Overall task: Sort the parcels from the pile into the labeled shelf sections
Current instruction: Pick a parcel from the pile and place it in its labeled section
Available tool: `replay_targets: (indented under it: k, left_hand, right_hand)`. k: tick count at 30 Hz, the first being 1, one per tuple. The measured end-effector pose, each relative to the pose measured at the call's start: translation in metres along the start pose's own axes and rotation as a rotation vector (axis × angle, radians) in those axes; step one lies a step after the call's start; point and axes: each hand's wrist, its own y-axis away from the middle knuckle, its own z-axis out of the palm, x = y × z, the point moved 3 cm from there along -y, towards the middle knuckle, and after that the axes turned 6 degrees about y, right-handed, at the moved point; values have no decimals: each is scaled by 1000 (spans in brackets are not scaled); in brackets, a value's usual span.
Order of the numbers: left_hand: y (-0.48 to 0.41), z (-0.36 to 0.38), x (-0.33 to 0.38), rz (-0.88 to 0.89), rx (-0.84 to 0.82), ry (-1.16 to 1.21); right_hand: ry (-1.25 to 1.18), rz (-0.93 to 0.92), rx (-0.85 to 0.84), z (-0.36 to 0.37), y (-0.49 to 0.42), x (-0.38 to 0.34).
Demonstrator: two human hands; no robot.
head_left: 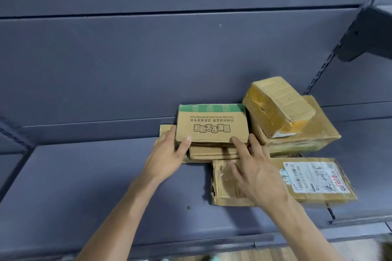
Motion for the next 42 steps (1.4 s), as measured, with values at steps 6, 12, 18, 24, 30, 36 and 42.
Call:
replay_targets:
  k: [6, 12, 18, 24, 30, 36, 42]
  left_hand:
    - [-2, 5, 3, -114, 127, 271]
    - [19, -25, -17, -161, 261, 586]
    - [56, -65, -59, -95, 160, 898]
    - [97, -91, -123, -159, -32, 836]
    - [102, -117, -168, -331, 41, 700]
    - [108, -125, -185, -358, -16, 412]
    - [107, -124, -174, -327, -21, 413]
  right_hand:
    - [-153, 7, 53, 3, -3, -4]
    - [-427, -20, 172, -4, 0, -24]
    - [-749, 37, 106, 4, -1, -75]
    - [-886, 116, -84, 31, 7, -125]
    - [-848, 52, -217, 51, 32, -168]
    - [-762, 106, -300, 79, 48, -185]
    - [-694, 96, -121, 73, 44, -178]
